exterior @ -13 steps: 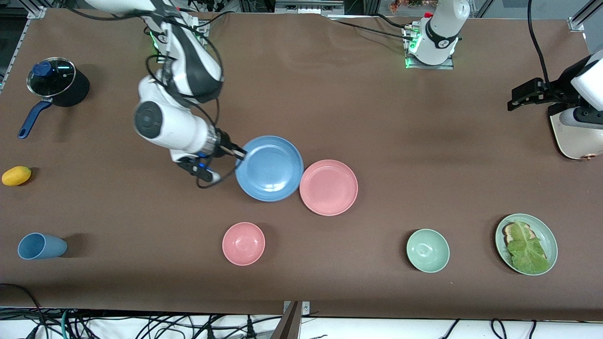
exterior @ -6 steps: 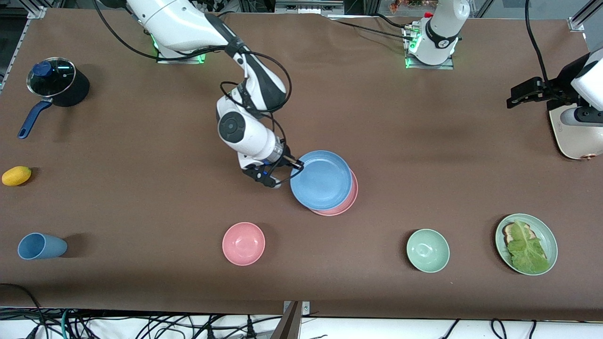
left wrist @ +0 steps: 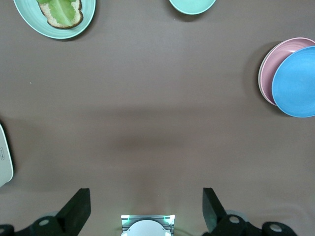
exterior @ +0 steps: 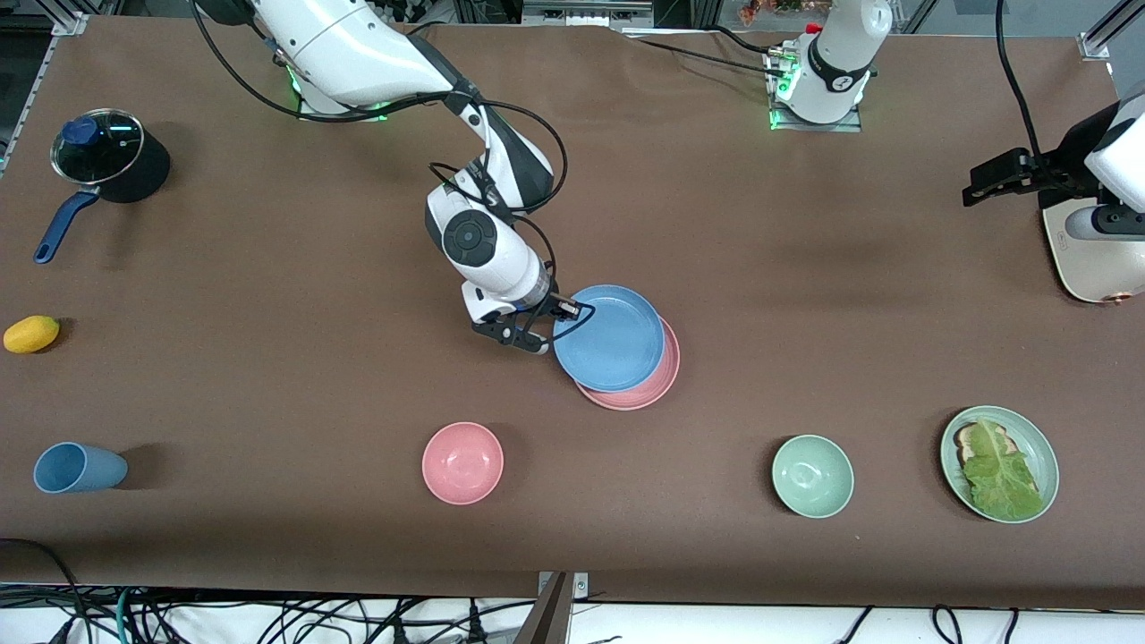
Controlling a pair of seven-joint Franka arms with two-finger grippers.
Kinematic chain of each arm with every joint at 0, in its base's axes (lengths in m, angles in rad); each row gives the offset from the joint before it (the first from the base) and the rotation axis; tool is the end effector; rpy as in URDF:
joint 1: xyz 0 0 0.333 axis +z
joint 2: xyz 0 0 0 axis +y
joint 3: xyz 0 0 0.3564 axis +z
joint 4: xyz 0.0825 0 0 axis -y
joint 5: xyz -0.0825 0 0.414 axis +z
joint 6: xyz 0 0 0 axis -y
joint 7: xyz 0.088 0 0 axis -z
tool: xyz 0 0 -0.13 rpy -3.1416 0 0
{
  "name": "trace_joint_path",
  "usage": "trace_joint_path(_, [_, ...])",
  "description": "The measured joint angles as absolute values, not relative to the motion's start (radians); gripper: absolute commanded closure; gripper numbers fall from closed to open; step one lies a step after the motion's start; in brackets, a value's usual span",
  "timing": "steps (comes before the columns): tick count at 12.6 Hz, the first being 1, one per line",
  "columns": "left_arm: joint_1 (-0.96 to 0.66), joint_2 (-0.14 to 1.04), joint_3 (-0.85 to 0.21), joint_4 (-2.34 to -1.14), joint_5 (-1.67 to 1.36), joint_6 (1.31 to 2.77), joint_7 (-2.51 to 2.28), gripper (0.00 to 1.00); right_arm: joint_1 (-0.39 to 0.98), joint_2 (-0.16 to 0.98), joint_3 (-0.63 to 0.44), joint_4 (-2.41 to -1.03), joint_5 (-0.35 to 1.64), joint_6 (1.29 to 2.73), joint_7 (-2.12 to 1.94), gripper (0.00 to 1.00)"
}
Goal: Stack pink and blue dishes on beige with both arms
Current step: 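Lower the blue plate onto the stack and open the right gripper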
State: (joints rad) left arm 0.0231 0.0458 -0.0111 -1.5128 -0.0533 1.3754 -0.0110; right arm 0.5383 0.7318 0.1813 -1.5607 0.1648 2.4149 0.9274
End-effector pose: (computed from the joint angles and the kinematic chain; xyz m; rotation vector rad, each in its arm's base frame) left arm 0.5746 -0.0007 0.6291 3.0749 0.0268 -0.2824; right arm 0.5904 0.4932 0.2209 -2.8337 0.5421 0.1231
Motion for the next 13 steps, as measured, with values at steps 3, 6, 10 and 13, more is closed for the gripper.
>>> trace_joint_path(3, [0.023,0.046,-0.011,-1.513,-0.051,1.376,-0.011,0.00,0.539,0.752,0.181,-1.526,0.162,2.419,0.927,1.00])
trace_joint_path(6, [0.023,0.046,-0.011,-1.513,-0.051,1.379,-0.011,0.00,0.543,0.774,0.181,-1.503,0.161,2.420,0.927,1.00])
trace_joint_path(10, [0.023,0.046,-0.012,-1.513,-0.051,1.402,-0.011,0.00,0.547,0.790,0.181,-1.482,0.161,2.431,0.927,1.00])
trace_joint_path(13, [0.023,0.046,-0.012,-1.513,-0.051,1.414,-0.011,0.00,0.551,0.801,0.181,-1.480,0.161,2.459,0.927,0.91])
